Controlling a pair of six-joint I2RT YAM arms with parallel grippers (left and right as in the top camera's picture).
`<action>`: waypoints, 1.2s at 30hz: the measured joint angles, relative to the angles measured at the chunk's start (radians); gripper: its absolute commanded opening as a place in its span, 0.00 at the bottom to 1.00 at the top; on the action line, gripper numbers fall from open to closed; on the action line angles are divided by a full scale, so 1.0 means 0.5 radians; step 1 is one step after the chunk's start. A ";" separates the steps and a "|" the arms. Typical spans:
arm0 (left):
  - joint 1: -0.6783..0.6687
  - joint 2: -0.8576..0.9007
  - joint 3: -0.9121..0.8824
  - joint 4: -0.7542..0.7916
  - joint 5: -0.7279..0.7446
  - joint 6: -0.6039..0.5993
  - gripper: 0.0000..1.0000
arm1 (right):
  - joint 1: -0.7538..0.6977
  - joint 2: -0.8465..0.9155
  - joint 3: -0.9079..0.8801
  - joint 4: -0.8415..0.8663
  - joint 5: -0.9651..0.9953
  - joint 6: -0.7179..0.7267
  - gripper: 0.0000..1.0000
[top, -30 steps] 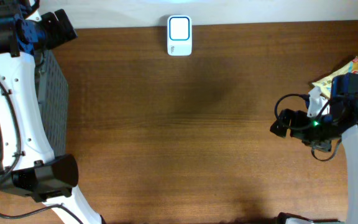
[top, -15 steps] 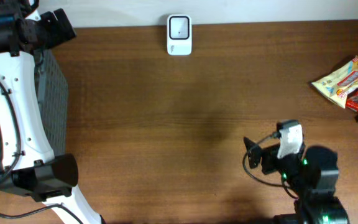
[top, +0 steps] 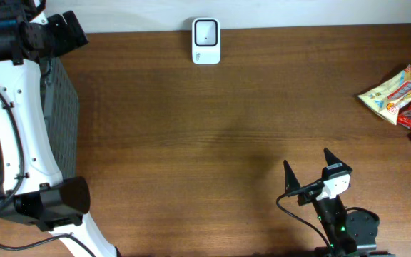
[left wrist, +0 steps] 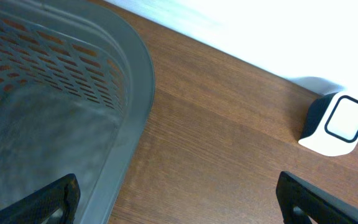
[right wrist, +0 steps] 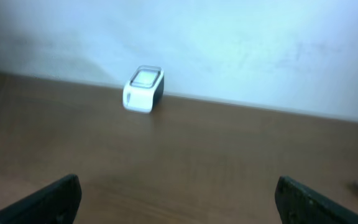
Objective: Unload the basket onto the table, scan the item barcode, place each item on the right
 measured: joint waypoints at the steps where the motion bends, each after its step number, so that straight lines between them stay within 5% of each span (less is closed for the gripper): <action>1: 0.000 0.000 0.001 0.002 0.000 0.001 0.99 | 0.000 -0.001 -0.036 0.069 0.000 0.001 0.98; 27: 0.000 0.000 0.000 0.001 0.000 0.001 0.99 | -0.125 -0.003 -0.132 0.082 0.204 -0.007 0.99; 36: 0.000 0.000 0.000 0.001 0.000 0.000 0.99 | -0.125 -0.003 -0.132 0.064 0.375 0.188 0.98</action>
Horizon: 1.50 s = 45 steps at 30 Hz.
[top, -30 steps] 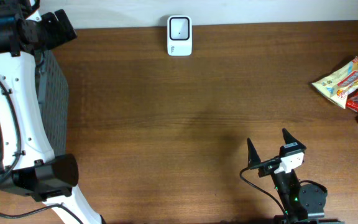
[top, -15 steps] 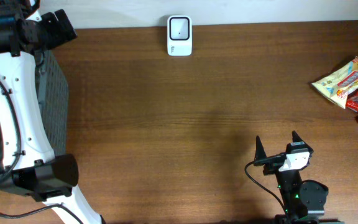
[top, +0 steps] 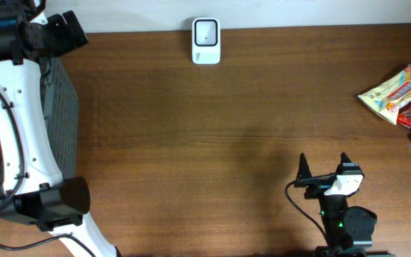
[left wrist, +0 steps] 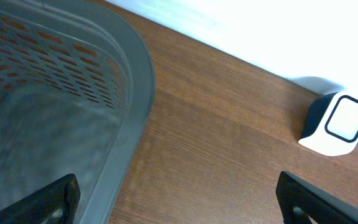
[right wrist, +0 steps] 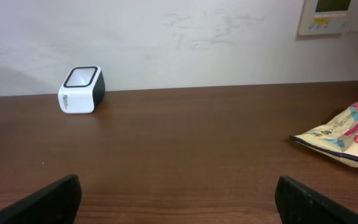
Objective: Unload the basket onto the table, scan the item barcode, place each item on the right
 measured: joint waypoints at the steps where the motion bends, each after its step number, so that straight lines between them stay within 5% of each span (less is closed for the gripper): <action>1: 0.000 0.000 0.000 0.000 0.000 0.000 0.99 | 0.000 0.000 0.000 0.000 0.000 0.002 0.99; 33: -0.028 -0.056 -0.069 -0.205 -0.002 0.018 0.99 | 0.000 0.000 0.000 0.002 -0.002 -0.127 0.99; 39: -0.461 -0.860 -1.104 0.853 -0.016 0.401 0.99 | 0.000 -0.005 0.000 0.002 -0.002 -0.128 0.99; 42: -0.555 -1.363 -1.988 1.441 -0.031 0.449 0.99 | 0.000 -0.005 0.000 0.002 -0.003 -0.127 0.99; 45: -0.607 -1.780 -2.750 1.710 -0.031 0.463 0.99 | 0.000 -0.007 0.000 0.002 -0.002 -0.127 0.99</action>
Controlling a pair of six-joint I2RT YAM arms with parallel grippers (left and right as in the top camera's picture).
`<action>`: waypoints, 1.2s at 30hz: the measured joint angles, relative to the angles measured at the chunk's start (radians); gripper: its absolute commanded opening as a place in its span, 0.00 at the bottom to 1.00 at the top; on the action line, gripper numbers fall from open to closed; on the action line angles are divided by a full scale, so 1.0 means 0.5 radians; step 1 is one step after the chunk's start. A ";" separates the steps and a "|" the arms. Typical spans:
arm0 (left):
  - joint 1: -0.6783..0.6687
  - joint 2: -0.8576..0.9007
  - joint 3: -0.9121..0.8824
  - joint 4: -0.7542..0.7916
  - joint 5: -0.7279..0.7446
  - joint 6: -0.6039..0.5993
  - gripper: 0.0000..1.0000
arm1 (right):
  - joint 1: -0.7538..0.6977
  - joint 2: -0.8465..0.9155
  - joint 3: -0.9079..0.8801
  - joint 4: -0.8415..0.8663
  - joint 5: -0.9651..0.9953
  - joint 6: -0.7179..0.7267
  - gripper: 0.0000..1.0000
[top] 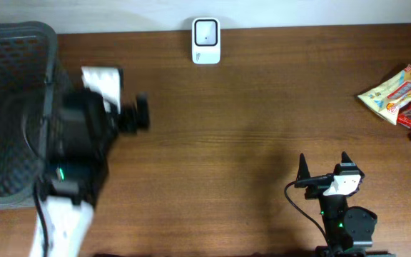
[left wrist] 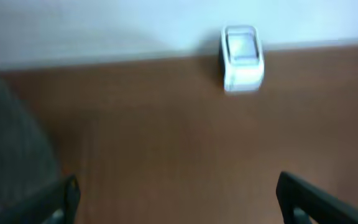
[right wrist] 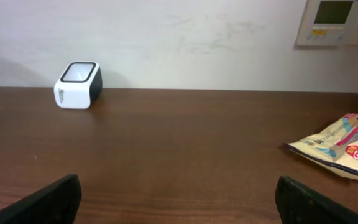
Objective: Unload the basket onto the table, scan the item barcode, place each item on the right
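Observation:
The white-and-black barcode scanner (top: 206, 41) stands at the table's back edge; it also shows in the wrist views as the scanner (left wrist: 242, 57) and the scanner (right wrist: 78, 84). Colourful snack packets (top: 402, 96) lie at the far right, seen as a packet (right wrist: 340, 146) from the right wrist. My left gripper (top: 138, 114) is blurred, just right of the basket, open and empty (left wrist: 178, 199). My right gripper (top: 324, 165) stands open and empty near the front edge (right wrist: 178, 199). Both are far from the packets.
A dark mesh basket (top: 9, 107) fills the left end of the table, its wall showing as the basket (left wrist: 5, 130). A thermostat panel (right wrist: 333, 22) hangs on the wall behind.
My left arm has moved from the back-left corner over the basket to the table just right of it, and its camera now faces the scanner. The right gripper has hardly moved.
First my left gripper hung open over the basket's back corner and my right gripper pointed left towards the scanner. Then the right gripper faced the back wall with the snack packet in its view. Now the left arm is out over the table; both stay open.

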 measured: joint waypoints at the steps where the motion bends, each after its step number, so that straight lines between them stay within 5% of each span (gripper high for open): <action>1: -0.003 -0.241 -0.322 0.075 0.001 0.002 0.99 | 0.000 0.005 0.000 0.001 0.000 -0.001 0.99; 5: 0.024 -1.216 -1.054 0.144 -0.002 0.015 0.99 | 0.000 0.000 0.000 0.001 0.000 -0.001 0.99; 13: 0.126 -1.924 -1.583 0.288 -0.016 0.022 0.99 | 0.000 0.002 0.000 0.000 0.000 0.000 0.99; 21: 0.336 -2.174 -2.049 0.900 -0.046 0.022 0.99 | 0.000 0.002 0.000 0.000 0.000 0.000 0.99; 36: 0.378 -2.176 -2.101 0.795 -0.060 0.082 0.99 | 0.000 0.002 0.000 0.000 0.000 0.000 0.99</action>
